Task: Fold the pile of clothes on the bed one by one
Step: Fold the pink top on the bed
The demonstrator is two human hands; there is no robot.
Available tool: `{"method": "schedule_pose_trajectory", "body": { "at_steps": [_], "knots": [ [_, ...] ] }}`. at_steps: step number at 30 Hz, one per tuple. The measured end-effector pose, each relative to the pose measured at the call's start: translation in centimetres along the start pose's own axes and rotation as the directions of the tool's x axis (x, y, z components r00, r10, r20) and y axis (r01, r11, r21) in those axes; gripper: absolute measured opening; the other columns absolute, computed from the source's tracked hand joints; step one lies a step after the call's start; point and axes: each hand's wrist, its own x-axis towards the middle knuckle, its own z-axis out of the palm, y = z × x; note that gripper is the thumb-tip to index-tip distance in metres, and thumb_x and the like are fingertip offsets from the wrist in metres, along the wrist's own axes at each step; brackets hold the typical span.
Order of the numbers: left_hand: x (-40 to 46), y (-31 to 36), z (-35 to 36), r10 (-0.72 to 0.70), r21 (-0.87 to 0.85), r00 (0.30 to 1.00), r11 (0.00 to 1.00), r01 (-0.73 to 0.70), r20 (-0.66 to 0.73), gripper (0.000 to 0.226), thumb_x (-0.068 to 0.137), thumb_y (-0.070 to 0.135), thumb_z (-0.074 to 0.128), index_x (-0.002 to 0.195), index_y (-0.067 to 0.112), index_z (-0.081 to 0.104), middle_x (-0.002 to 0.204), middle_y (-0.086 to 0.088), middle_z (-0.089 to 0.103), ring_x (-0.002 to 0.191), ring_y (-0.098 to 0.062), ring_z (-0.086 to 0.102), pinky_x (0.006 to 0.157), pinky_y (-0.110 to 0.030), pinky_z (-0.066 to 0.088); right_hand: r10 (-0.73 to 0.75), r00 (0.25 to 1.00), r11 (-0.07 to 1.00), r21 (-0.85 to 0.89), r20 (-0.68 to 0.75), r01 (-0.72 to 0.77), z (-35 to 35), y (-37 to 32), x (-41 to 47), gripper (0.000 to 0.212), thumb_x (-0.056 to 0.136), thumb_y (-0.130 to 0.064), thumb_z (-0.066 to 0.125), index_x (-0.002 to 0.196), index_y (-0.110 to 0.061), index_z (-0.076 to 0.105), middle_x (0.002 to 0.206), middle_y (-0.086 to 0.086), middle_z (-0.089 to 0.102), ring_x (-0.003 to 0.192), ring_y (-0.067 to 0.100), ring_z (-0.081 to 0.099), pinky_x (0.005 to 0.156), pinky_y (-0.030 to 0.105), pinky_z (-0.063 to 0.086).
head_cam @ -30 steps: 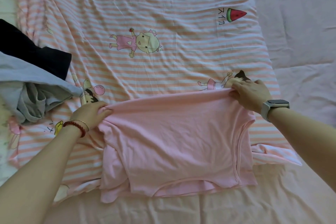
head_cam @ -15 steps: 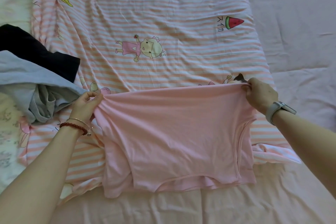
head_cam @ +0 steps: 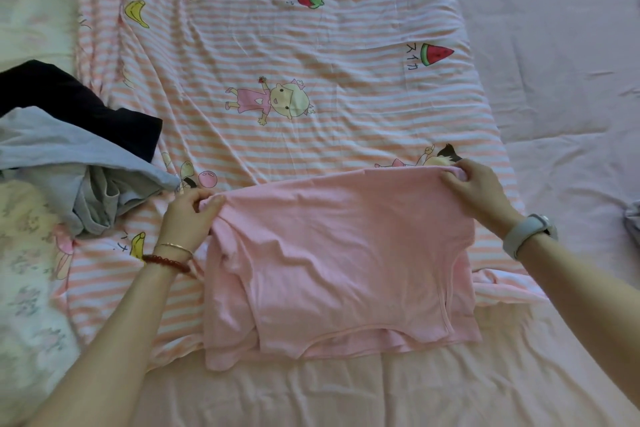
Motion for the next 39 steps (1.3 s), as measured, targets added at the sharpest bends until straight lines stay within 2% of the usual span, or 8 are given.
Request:
{"method": "schedule_pose_trajectory", "body": {
  "at_steps": [6,11,16,22,27,30,33,39],
  "knots": [
    [-10.4,3.0,3.2,-0.038,-0.371,0.992,0.925,0.082,0.123,0.013,0.085,0.009,0.064,0.079,0.02,0.061,0.079,0.002,0.065,0.08,-0.017,0.061,0.082,-0.044,0.053,-0.004,0.992,0.937,0.346,0.128,-0.04,3.2,-5.9,-9.5,0.018,0.085,-0.017,0.063,0.074,-0.003,0.062,0.062,0.002,0.052,0.053,0.005,0.043,0.054,0.017,0.036],
    [-15.8,3.3,6.4,-0.004,-0.513,0.984,0.853,0.097,0.179,0.017,0.083,-0.001,0.063,0.089,0.015,0.063,0.082,0.007,0.065,0.067,0.011,0.059,0.067,-0.009,0.047,-0.011,0.946,0.841,0.515,0.323,-0.166,6.9,-8.5,-15.4,0.019,0.088,-0.009,0.059,0.072,-0.001,0.065,0.064,0.005,0.057,0.064,0.012,0.055,0.068,0.048,0.051],
    [-17.3,2.4,7.1,-0.017,-0.581,0.977,0.802,0.141,0.214,0.022,0.085,0.002,0.061,0.093,0.022,0.066,0.085,0.011,0.069,0.075,0.004,0.064,0.069,-0.014,0.051,-0.041,0.881,0.687,0.653,0.472,-0.318,7.3,-9.1,-17.4,0.024,0.092,-0.002,0.051,0.084,-0.015,0.07,0.07,-0.006,0.072,0.072,0.006,0.068,0.064,0.019,0.052],
    [-17.6,2.4,7.2,-0.081,-0.685,0.966,0.69,0.232,0.245,0.01,0.087,0.009,0.059,0.095,0.01,0.065,0.078,0.0,0.07,0.075,-0.011,0.065,0.071,-0.023,0.054,-0.088,0.85,0.846,0.49,0.519,-0.211,7.8,-7.6,-17.6,0.059,0.081,0.017,0.029,0.108,-0.023,0.063,0.1,0.003,0.059,0.084,0.004,0.054,0.07,0.012,0.043],
    [-17.4,2.1,7.7,-0.064,-0.494,0.994,0.863,0.101,0.092,0.014,0.085,0.004,0.063,0.097,0.011,0.066,0.076,0.008,0.064,0.06,0.008,0.057,0.067,-0.017,0.05,-0.17,0.781,0.917,0.386,0.601,-0.097,7.4,-6.8,-17.0,0.07,0.079,0.017,0.027,0.096,-0.04,0.063,0.097,-0.003,0.05,0.087,0.004,0.048,0.082,0.014,0.038],
    [-17.2,2.6,6.4,0.055,-0.429,0.992,0.903,-0.001,0.113,0.025,0.083,0.007,0.058,0.105,0.014,0.066,0.08,0.013,0.066,0.063,0.011,0.056,0.071,-0.018,0.048,-0.095,0.917,0.9,0.428,0.387,-0.088,6.3,-6.6,-15.6,0.058,0.081,0.016,0.031,0.109,-0.024,0.062,0.105,0.003,0.056,0.085,0.006,0.052,0.076,0.017,0.039],
    [-17.5,4.6,3.1,0.254,-0.418,0.946,0.896,-0.152,0.201,0.023,0.072,0.02,0.049,0.086,0.032,0.061,0.07,0.027,0.065,0.067,0.01,0.056,0.067,-0.008,0.044,-0.161,0.962,0.918,0.391,0.22,0.064,4.2,-7.4,-13.1,0.058,0.084,0.013,0.037,0.128,-0.021,0.049,0.129,0.005,0.048,0.102,0.011,0.051,0.08,0.013,0.043],
    [-17.8,8.9,-3.6,0.522,-0.457,0.812,0.808,-0.372,0.261,0.027,0.063,0.032,0.044,0.08,0.029,0.065,0.079,0.024,0.067,0.076,0.003,0.057,0.073,-0.007,0.043,-0.398,0.698,0.911,0.166,0.596,0.378,0.3,-14.3,-9.0,0.083,0.082,0.011,0.046,0.147,-0.031,0.017,0.155,-0.006,0.012,0.141,0.007,0.012,0.099,0.017,0.025]
  ]
}}
